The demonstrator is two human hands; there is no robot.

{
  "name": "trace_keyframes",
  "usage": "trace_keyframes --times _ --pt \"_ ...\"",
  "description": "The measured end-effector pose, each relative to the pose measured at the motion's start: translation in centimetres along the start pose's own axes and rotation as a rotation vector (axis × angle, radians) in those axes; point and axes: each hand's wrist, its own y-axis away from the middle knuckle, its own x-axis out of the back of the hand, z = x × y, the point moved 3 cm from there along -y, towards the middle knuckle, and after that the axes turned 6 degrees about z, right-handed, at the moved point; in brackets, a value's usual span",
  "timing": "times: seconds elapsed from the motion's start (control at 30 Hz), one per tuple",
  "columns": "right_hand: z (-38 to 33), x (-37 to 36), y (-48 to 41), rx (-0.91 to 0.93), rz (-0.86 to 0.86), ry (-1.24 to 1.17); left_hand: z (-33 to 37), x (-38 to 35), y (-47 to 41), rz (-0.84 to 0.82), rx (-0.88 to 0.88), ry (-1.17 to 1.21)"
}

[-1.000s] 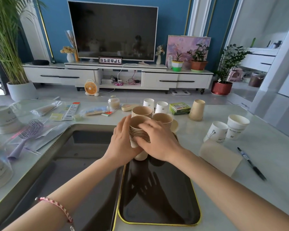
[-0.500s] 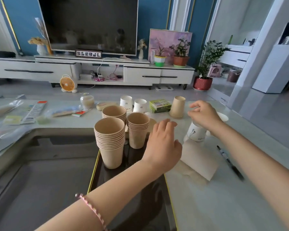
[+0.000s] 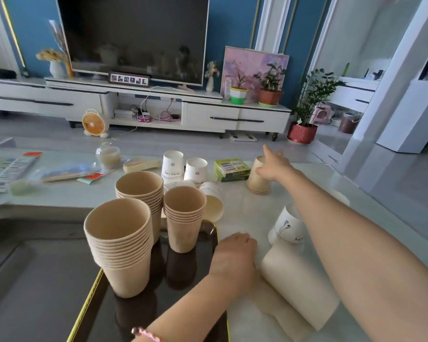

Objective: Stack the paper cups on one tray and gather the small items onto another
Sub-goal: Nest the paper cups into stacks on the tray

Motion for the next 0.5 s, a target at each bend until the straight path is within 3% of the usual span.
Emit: trace_keyframes --times 0.1,0.2,0.3,0.43,0.5 --pt "-0.4 -1.6 -2.0 0.025 -0.043 -0.003 -0.4 -0.8 -0.6 0.038 0.06 -0.05" --pt "-0.5 -1.6 -2.1 0.055 0.046 -0.004 -0.5 -0.1 -0.2 0.072 0.056 0.125" --pt "-0.3 0.1 -0.3 0.063 0.091 -0.083 -0.4 0.4 -0.1 -0.038 0.107 0.181" --pt "0.2 5.0 4.3 0.067 0.334 -0.468 0.4 2.1 1.2 -0.04 0.193 0.417" --pt "0.3 7.6 7.6 0.063 0.401 -0.757 0.9 4.4 2.7 0.068 0.263 0.587"
